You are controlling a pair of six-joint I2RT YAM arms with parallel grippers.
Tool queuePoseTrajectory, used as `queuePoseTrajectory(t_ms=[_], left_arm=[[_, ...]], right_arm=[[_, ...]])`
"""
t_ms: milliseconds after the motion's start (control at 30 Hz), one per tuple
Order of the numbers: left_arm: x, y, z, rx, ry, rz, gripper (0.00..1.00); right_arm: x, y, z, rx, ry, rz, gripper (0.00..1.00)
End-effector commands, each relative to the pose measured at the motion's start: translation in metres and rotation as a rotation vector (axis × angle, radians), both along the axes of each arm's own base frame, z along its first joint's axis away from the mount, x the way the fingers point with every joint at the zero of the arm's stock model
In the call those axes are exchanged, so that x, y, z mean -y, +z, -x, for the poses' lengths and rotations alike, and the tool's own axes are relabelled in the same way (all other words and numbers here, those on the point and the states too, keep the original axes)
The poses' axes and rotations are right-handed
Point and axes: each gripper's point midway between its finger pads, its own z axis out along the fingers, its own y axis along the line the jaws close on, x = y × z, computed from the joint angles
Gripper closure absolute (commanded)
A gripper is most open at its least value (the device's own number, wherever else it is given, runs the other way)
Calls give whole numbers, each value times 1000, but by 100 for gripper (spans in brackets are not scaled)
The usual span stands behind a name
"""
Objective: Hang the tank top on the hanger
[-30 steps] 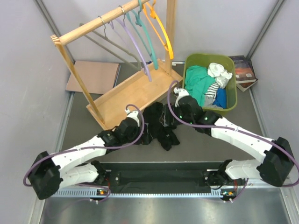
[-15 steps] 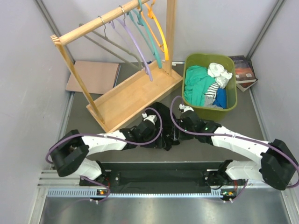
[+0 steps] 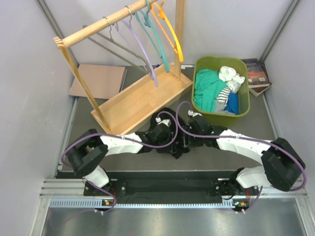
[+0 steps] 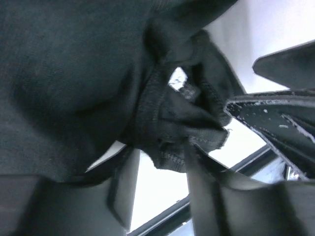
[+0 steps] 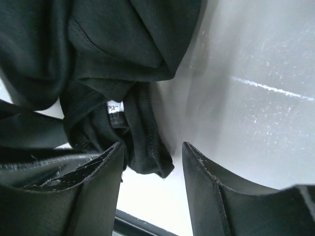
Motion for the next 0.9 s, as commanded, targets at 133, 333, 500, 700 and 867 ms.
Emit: queuePoseTrajectory(t_ms=[133,333,500,700,867], left_arm=[[-18,4,-9,38,71,-78,91],[-67,40,-35,175,208,-209,100],[-144,120,-77,374,350,-389,100],[-219,207,-115,568,464,-541,100],[-216,210,-122,571,402,-570,100]], right_arm=[[-26,-11,-5,-29,92,-67,57],[-39,15,-20,-13,128,-59,100],[-25,115,-71,171,53,-99,100],[33,225,-108,394,-55,-60,100],[45,226,-85,352,-40,-37,100]])
